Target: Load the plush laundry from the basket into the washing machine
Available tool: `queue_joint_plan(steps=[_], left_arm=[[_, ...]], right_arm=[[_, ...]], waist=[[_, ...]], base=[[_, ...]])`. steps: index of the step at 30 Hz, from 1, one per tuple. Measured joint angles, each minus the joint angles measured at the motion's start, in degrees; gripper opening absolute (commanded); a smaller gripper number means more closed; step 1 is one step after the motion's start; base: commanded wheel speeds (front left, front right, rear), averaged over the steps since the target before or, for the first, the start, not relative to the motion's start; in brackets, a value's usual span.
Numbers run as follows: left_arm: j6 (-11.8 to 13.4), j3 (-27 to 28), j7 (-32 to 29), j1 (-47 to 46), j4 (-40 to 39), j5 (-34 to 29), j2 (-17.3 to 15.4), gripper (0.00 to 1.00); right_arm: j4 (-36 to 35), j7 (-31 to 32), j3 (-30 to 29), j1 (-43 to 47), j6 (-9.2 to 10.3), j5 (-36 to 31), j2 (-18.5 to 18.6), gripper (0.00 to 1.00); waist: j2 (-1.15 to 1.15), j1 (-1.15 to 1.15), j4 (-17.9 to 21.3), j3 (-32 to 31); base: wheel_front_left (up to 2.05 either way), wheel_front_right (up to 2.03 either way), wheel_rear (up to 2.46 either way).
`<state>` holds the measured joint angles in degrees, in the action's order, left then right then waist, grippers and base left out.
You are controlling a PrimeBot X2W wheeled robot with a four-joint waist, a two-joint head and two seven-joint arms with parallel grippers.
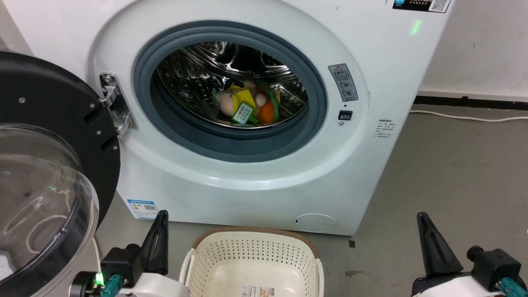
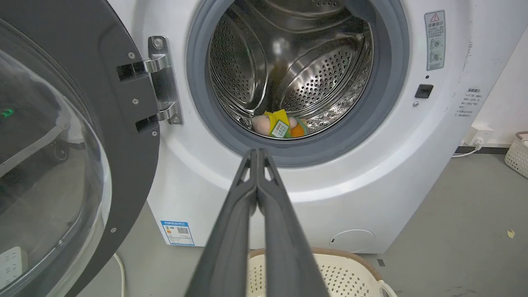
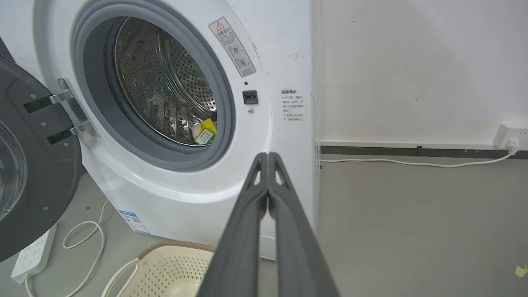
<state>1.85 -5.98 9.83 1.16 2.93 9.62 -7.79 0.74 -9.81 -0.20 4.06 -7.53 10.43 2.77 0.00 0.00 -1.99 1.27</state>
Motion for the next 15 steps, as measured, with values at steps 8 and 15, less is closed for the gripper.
queue_joint_plan(steps=[8, 15], left_arm=[[-0.08, 0.70, -0.81, -0.01, -0.30, -0.86, 0.49, 0.00], [-0.11, 1.14, -1.75, -0.02, -0.59, -1.59, 1.05, 0.00]], right_arm=[[-0.03, 0.73, 0.03, -0.58, 0.00, -1.11, 0.00, 0.00], [-0.07, 1.66, 0.03, -0.83, 0.00, -1.87, 0.00, 0.00]], waist=[[0.00, 0.00, 0.19, -0.12], [0.00, 0.00, 0.35, -0.23]], base=[[0.00, 0.00, 0.00], [0.00, 0.00, 0.00]])
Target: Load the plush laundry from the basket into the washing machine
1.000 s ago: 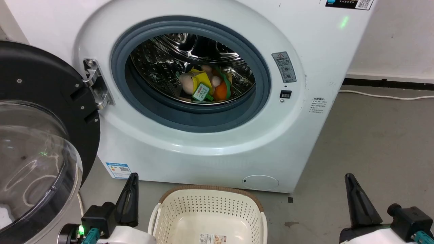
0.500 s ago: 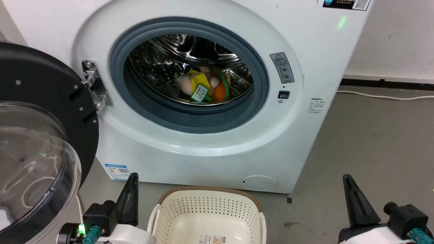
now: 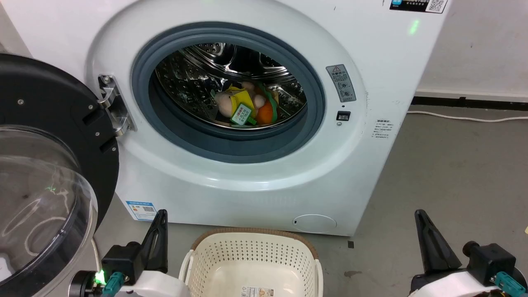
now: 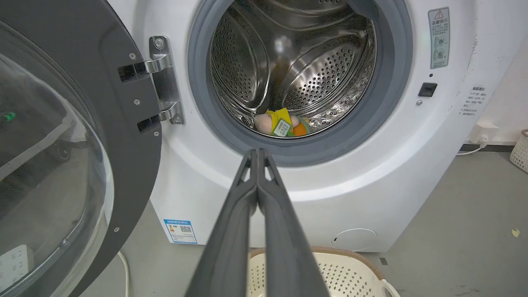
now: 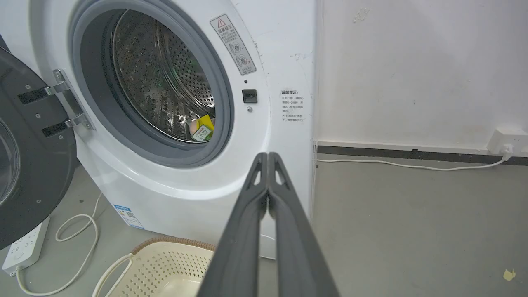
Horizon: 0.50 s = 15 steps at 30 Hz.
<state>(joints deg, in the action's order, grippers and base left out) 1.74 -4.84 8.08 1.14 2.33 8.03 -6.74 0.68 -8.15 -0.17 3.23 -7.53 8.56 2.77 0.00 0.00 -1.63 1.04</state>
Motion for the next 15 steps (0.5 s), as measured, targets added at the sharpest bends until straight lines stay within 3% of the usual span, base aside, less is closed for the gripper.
queue_joint_plan(steps=[15], left_arm=[[-0.40, 0.94, -1.79, -0.03, -0.37, -1.71, 0.66, 0.00]], right_arm=[[-0.09, 1.81, 0.04, -0.35, 0.00, -1.68, 0.00, 0.00]], waist=[[0.00, 0.00, 0.36, -0.23]], base=[[0.00, 0.00, 0.00]])
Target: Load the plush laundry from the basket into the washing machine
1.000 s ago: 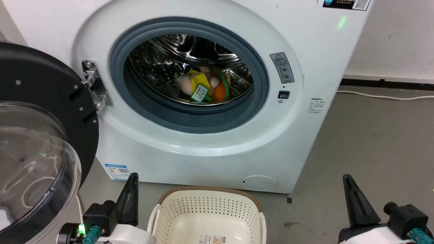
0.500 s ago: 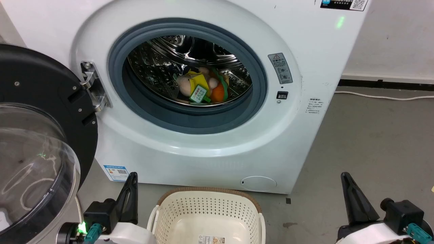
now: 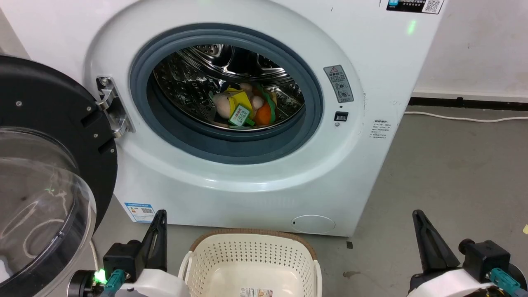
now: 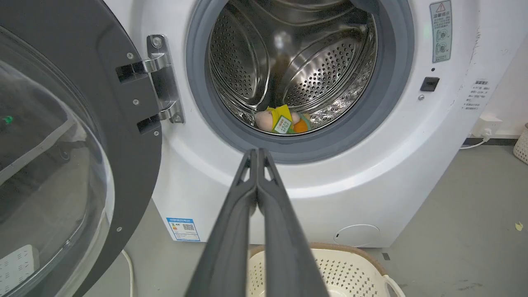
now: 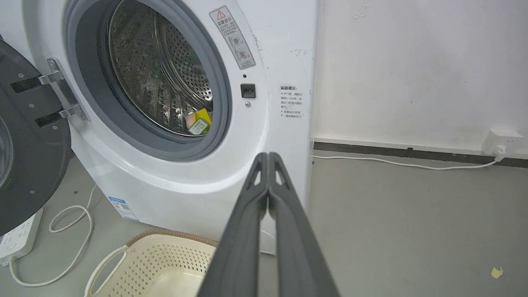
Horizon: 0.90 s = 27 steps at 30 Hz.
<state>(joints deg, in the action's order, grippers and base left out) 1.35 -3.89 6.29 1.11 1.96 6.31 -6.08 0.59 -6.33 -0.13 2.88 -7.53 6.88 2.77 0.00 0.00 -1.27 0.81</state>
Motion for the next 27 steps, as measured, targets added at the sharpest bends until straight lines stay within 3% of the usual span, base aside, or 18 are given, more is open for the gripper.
queue_joint_plan(steps=[27], left_arm=[[-0.53, 2.00, -3.31, -0.19, -0.87, -3.22, 1.67, 0.00]], right_arm=[[-0.15, 3.30, 0.08, -1.17, 0.00, -3.44, 0.01, 0.00]], waist=[[0.00, 0.00, 0.69, -0.44]], base=[[0.00, 0.00, 0.00]])
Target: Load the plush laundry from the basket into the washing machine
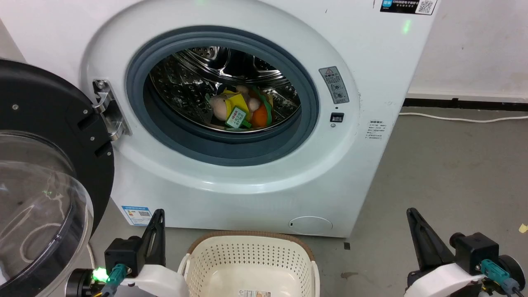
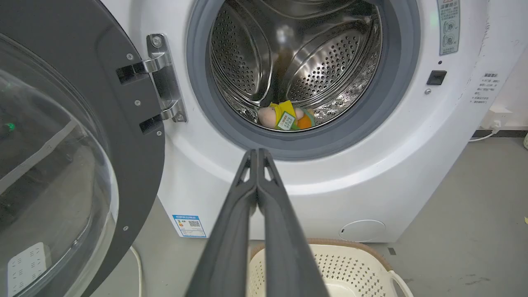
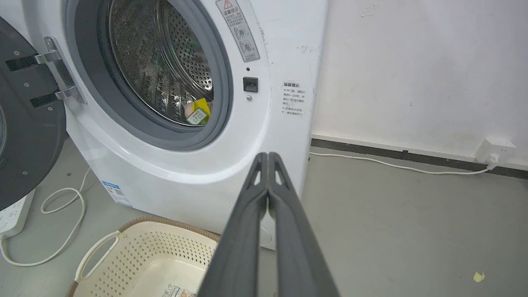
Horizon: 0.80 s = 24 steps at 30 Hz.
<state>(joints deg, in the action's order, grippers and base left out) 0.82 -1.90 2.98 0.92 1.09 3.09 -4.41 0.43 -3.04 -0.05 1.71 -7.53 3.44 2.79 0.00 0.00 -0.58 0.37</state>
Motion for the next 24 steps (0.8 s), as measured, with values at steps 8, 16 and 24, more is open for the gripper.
queue_joint_plan(steps=[8, 16, 24], left_arm=[[-0.32, 0.75, -1.02, -0.01, -0.32, -1.00, 0.40, 0.00], [-0.48, 1.18, -2.02, -0.03, -0.59, -1.91, 1.02, 0.00], [-0.56, 1.66, -2.97, -0.04, -0.77, -2.94, 1.45, 0.00]], right_arm=[[-0.05, 1.03, 0.04, -0.23, -0.01, -1.42, 0.00, 0.00], [-0.13, 2.04, 0.07, -0.93, 0.00, -2.41, 0.00, 0.00], [-0.19, 2.96, 0.08, -1.01, -0.01, -3.01, 0.00, 0.00]], waist=[[0.00, 0.00, 0.24, -0.15], [0.00, 0.00, 0.43, -0.28], [0.00, 0.00, 0.59, -0.37]], base=[[0.00, 0.00, 0.00], [0.00, 0.00, 0.00], [0.00, 0.00, 0.00]])
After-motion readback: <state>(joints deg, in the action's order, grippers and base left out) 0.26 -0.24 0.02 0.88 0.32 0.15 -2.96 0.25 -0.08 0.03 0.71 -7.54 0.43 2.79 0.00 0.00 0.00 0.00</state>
